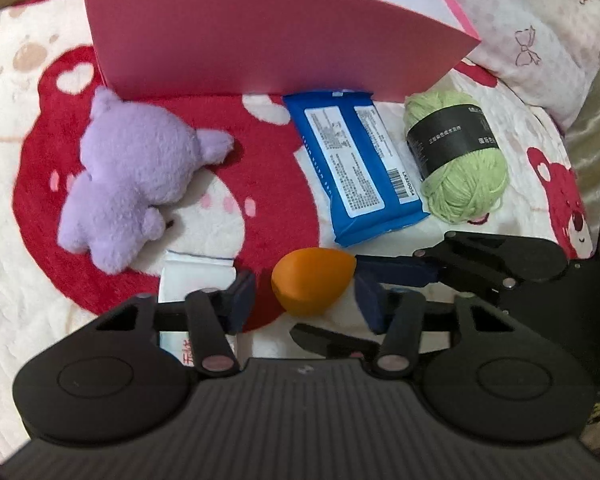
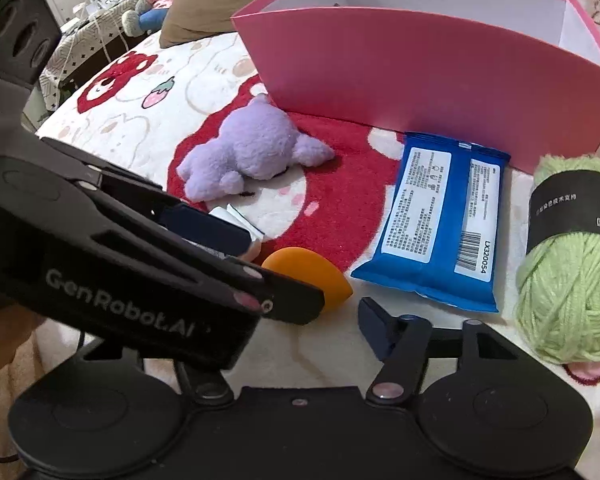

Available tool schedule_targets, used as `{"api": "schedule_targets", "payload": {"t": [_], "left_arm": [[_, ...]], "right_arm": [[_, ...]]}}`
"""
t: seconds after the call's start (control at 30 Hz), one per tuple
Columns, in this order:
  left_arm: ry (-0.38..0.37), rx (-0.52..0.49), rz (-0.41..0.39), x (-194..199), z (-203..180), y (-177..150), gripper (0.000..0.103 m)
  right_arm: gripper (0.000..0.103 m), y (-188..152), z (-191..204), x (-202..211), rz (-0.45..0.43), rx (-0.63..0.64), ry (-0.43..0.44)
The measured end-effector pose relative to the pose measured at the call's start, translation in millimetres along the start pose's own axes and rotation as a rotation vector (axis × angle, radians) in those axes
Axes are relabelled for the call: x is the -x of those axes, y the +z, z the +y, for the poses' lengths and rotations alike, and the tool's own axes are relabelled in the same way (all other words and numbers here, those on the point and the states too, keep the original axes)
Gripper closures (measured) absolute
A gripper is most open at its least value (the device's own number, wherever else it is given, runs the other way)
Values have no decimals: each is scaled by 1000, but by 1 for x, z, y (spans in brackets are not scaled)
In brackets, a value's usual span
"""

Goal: Organize objects
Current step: 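Close the left gripper on the orange makeup sponge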

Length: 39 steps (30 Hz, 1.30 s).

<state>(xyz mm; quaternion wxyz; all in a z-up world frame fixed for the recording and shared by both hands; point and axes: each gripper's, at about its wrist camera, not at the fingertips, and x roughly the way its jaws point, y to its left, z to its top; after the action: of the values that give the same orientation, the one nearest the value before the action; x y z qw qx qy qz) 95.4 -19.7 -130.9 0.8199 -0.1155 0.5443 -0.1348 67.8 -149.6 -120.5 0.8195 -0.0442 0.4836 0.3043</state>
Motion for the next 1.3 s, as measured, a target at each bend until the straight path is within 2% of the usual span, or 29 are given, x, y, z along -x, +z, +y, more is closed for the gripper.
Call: {"api": "schedule_targets", "payload": {"t": [0.1,0.2,0.4,1.3], "left_arm": [[-26,27,37,-9,4,-1,64],[-31,45,35,-11,6,0,65],[-43,25,32,-8,7,2,65],[-163,-53,2,26,-4,7,65]], "right_arm": [[45,-1,-2,0,-16,-21,0],[45,-2,0,-2,-31,-12,-14],[50,-2,1,-1,-51,12,-39],[48,0,11,39,-129,90,-92]]}}
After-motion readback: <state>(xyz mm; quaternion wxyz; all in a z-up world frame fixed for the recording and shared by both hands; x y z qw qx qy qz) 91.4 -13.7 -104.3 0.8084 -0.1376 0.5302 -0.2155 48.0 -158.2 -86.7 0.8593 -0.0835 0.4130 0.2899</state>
